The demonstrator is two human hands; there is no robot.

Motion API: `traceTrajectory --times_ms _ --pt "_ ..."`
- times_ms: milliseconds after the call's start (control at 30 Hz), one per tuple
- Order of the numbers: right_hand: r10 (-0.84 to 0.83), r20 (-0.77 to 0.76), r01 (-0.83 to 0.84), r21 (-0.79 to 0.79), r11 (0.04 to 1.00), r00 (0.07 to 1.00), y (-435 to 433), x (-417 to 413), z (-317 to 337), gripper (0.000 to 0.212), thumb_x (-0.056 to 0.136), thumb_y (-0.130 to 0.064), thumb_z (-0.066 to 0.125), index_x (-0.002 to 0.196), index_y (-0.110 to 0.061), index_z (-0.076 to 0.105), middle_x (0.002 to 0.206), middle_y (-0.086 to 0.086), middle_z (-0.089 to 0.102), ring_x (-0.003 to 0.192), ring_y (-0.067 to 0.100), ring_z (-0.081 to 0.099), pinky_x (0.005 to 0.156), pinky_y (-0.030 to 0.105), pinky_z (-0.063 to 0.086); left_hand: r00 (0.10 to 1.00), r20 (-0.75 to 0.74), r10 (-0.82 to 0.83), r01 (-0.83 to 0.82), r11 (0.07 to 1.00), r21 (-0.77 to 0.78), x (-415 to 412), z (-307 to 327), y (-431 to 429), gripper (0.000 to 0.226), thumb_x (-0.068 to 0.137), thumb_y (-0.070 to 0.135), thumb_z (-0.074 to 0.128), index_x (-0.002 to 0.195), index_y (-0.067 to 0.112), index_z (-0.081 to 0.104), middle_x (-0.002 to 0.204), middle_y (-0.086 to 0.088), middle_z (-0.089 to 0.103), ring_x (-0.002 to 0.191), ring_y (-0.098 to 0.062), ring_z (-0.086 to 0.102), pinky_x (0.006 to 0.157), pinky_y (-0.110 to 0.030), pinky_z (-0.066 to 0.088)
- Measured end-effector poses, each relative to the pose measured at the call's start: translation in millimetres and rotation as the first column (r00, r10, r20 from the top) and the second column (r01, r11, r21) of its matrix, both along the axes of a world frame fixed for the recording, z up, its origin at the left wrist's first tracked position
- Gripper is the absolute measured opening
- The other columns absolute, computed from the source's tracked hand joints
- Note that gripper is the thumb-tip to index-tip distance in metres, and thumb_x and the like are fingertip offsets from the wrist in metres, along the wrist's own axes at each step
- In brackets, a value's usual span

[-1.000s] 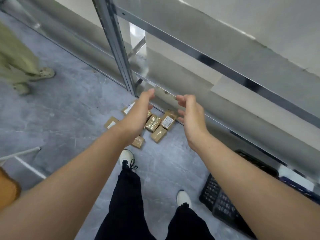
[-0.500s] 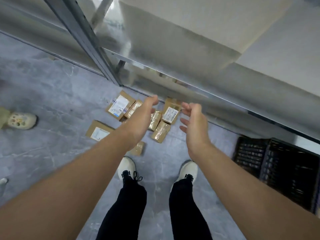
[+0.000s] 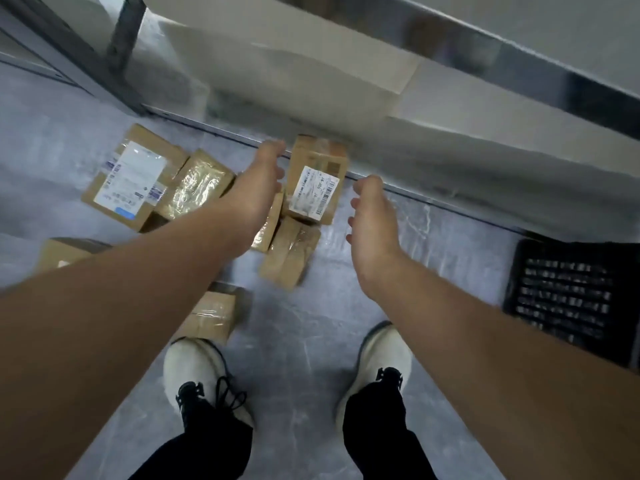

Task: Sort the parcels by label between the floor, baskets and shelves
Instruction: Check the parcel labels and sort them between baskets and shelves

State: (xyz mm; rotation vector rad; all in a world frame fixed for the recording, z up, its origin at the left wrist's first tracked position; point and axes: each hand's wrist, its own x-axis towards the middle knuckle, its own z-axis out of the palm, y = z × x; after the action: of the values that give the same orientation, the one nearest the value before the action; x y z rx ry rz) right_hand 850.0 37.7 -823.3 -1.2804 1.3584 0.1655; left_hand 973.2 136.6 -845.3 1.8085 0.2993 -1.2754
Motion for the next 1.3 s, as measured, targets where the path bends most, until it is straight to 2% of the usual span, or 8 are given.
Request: traceTrajectory --times_ms 133,233,300,400,467,700,900,1300 --pt "-0.01 0.011 0.01 0.004 1.0 1.0 -14.9 7.1 -55.9 0.041 0.117 -0.023 0.032 0.08 -0.019 0.05 0.036 -0.024 0.05 0.036 -0.012 0.05 0.039 0.005 0.038 0.991 0.132 -0.029 0.03 0.999 -0.011 10.4 -61.6 -12.2 0.035 0.101 0.057 0.035 0.094 0.032 0.058 0.105 0.009 0.062 0.097 -0.011 0.055 0.109 -0.044 0.04" --pt "-0.02 0.032 0.019 0.056 0.998 0.999 -21.8 16.4 -94.5 0.039 0.117 -0.026 0.033 0.085 -0.015 0.053 0.062 -0.009 0.062 0.035 -0.012 0.05 0.036 0.006 0.037 0.985 0.169 -0.019 0.027 0.999 -0.044 19.6 -90.1 -14.4 0.038 0.103 0.055 0.034 0.092 0.032 0.061 0.087 0.017 0.069 0.094 -0.007 0.059 0.1 -0.038 0.045" --pt "-0.044 0.06 0.04 0.077 0.996 0.997 -21.0 23.7 -115.2 0.037 0.116 -0.032 0.033 0.096 -0.014 0.059 0.083 -0.002 0.064 0.047 -0.011 0.058 0.043 0.008 0.044 0.986 0.16 -0.054 0.066 0.996 -0.068 22.8 -103.3 -15.6 0.049 0.102 0.058 0.031 0.108 0.026 0.067 0.106 0.01 0.072 0.107 -0.008 0.063 0.095 -0.035 0.045" --pt "-0.081 0.095 0.073 0.078 0.994 0.992 -14.3 30.6 -122.3 0.035 0.11 -0.044 0.035 0.097 -0.022 0.058 0.094 -0.001 0.065 0.08 0.007 0.062 0.068 0.023 0.044 0.988 0.143 -0.063 0.08 0.99 -0.115 19.3 -103.3 -18.1 0.053 0.105 0.052 0.027 0.097 0.025 0.072 0.083 0.014 0.077 0.071 0.006 0.069 0.063 -0.017 0.05" --pt "-0.119 0.108 0.113 0.062 0.992 0.987 -10.6 31.8 -112.7 0.037 0.103 -0.051 0.036 0.096 -0.023 0.059 0.093 -0.001 0.066 0.084 0.013 0.06 0.075 0.029 0.045 0.991 0.128 -0.045 0.065 0.985 -0.159 15.5 -95.3 -19.2 0.052 0.104 0.052 0.029 0.099 0.029 0.074 0.09 0.016 0.078 0.077 0.0 0.07 0.068 -0.021 0.049" --pt "-0.273 0.11 0.276 -0.012 0.961 0.956 -2.2 20.0 -44.3 0.064 0.074 -0.069 0.035 0.102 -0.027 0.073 0.122 0.013 0.074 0.114 0.037 0.07 0.105 0.063 0.057 0.999 0.038 0.033 -0.026 0.984 -0.175 2.6 -11.3 -19.8 0.045 0.099 0.056 0.039 0.082 0.037 0.077 0.097 0.013 0.074 0.09 -0.021 0.069 0.081 -0.037 0.052" --pt "-0.347 0.105 0.35 -0.008 0.937 0.932 11.7 2.2 31.5 0.075 0.073 -0.072 0.031 0.119 -0.03 0.072 0.133 0.019 0.065 0.121 0.04 0.065 0.111 0.066 0.05 0.994 0.098 -0.041 0.057 0.984 -0.167 -17.4 70.4 -15.0 0.047 0.105 0.047 0.032 0.081 0.032 0.069 0.064 0.017 0.071 0.052 -0.005 0.067 0.049 -0.019 0.05" --pt "-0.371 0.215 0.38 0.0 0.925 0.903 45.7 -30.6 236.4 0.046 0.078 -0.065 0.036 0.093 -0.03 0.063 0.099 0.0 0.072 0.101 0.031 0.07 0.106 0.062 0.056 0.98 0.119 -0.159 0.183 0.956 -0.231 -46.3 272.9 15.7 0.049 0.103 0.05 0.032 0.079 0.04 0.074 0.078 0.022 0.074 0.085 -0.014 0.072 0.071 -0.031 0.055"
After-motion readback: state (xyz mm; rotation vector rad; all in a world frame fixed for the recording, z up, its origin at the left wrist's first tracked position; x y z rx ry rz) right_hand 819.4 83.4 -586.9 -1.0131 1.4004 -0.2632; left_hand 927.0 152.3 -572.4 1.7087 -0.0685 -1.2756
